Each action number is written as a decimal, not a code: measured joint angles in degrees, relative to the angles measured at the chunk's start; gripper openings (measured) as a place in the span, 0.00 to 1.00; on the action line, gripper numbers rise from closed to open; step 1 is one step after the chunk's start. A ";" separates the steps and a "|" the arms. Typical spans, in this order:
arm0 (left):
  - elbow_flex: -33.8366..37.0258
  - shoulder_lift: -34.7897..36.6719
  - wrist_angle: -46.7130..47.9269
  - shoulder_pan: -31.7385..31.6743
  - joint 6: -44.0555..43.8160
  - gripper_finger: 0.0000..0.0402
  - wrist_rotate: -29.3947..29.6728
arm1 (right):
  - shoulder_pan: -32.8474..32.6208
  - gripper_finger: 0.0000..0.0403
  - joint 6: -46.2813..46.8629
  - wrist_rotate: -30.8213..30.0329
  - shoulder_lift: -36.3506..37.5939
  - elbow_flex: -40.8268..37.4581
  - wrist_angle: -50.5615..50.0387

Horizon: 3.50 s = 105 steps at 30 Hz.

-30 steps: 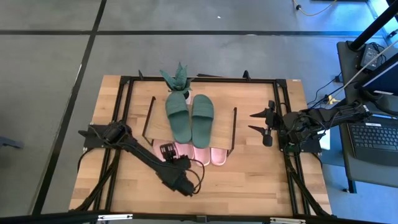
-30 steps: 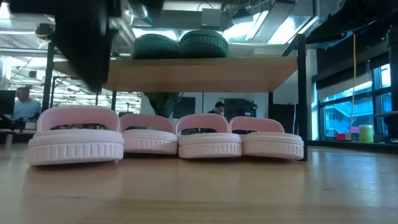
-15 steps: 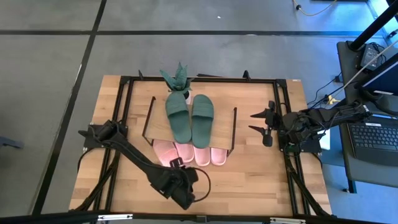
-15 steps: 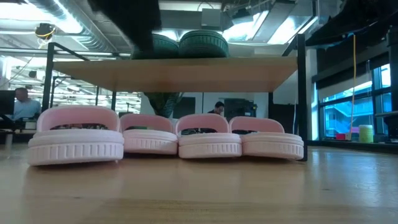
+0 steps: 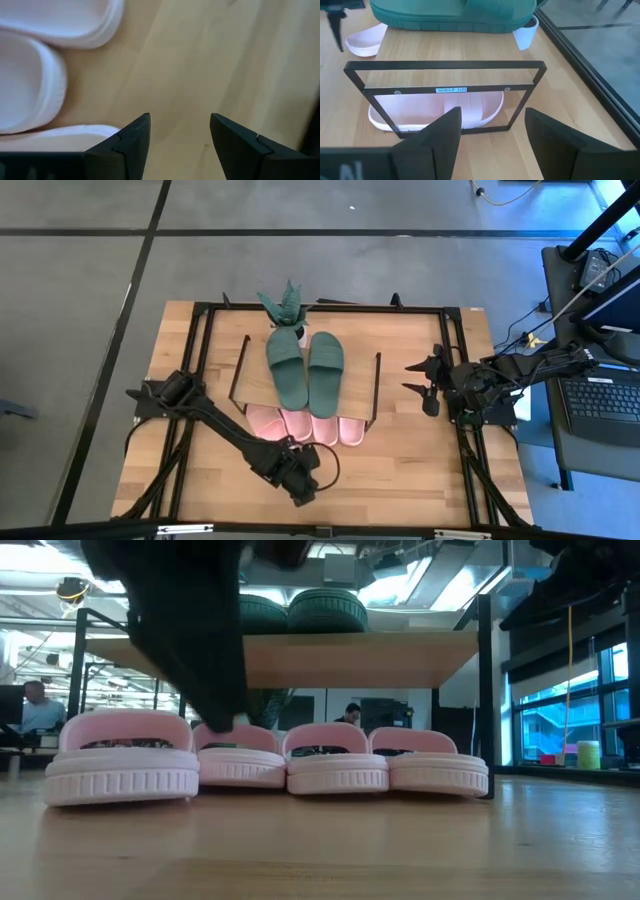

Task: Pick and place slides into the shelf
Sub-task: Put the pink slide under the shelf

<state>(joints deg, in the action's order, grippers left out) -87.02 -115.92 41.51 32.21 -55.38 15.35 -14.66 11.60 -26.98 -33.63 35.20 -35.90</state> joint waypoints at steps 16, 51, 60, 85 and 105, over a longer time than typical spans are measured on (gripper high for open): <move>4.79 0.00 -0.04 -1.02 -2.44 0.49 -6.49 | 0.00 0.55 0.27 0.00 0.02 0.00 0.02; 5.31 0.07 18.48 -0.36 0.54 0.49 -8.85 | 0.02 0.55 0.32 -0.05 0.00 0.00 3.16; 5.20 3.91 12.94 5.13 1.55 0.49 -9.07 | 0.02 0.55 0.32 -0.05 0.00 0.00 3.23; 19.22 9.48 15.34 10.98 -5.60 0.49 -5.90 | 0.02 0.55 6.83 -0.05 0.00 0.00 5.73; 26.47 12.61 8.47 8.15 -3.57 0.49 -2.98 | 0.02 0.55 6.05 -0.11 0.00 0.00 6.54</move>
<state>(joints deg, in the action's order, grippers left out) -60.55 -103.30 49.98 40.36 -58.96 12.38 -14.63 17.65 -27.09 -33.63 35.20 -29.36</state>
